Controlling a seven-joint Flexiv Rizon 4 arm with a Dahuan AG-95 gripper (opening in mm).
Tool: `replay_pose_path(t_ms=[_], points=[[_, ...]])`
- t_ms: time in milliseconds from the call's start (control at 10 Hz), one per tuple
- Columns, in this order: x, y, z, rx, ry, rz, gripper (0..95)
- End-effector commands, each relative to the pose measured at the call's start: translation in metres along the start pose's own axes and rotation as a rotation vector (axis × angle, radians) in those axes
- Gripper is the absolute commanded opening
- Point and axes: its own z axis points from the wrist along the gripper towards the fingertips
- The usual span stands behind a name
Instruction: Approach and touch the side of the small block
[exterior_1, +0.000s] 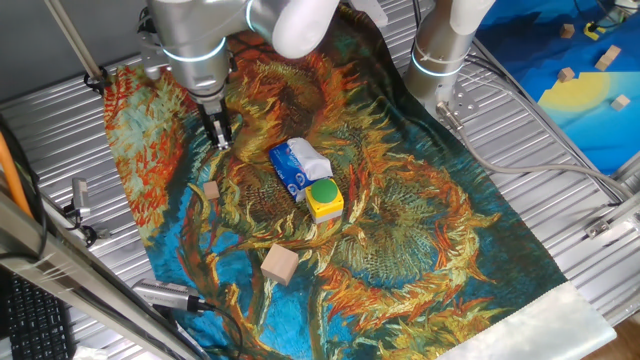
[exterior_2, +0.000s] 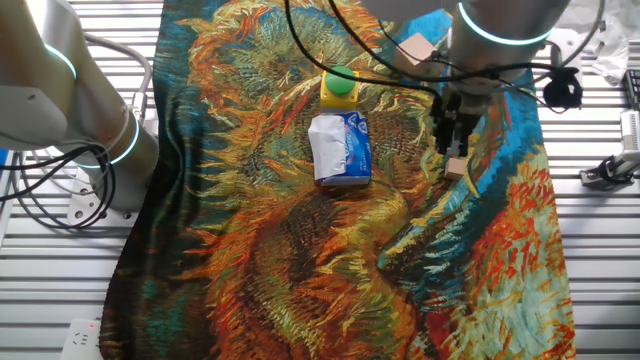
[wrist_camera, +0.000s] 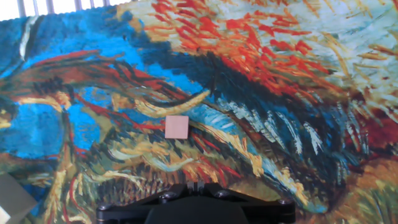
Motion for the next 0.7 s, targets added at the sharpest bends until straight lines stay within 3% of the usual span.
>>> replay_pose_path(t_ms=[100, 500, 600, 700], points=[[0.0021, -0.0007, -0.0012, 0.001, -0.002, -0.002, 0.0], [0.0021, -0.0007, -0.0012, -0.003, -0.002, -0.013, 0.0], [0.0021, -0.0007, -0.0012, -0.02, 0.0, -0.015, 0.0], [0.0021, -0.0007, -0.0012, -0.061, 0.02, -0.011, 0.0]])
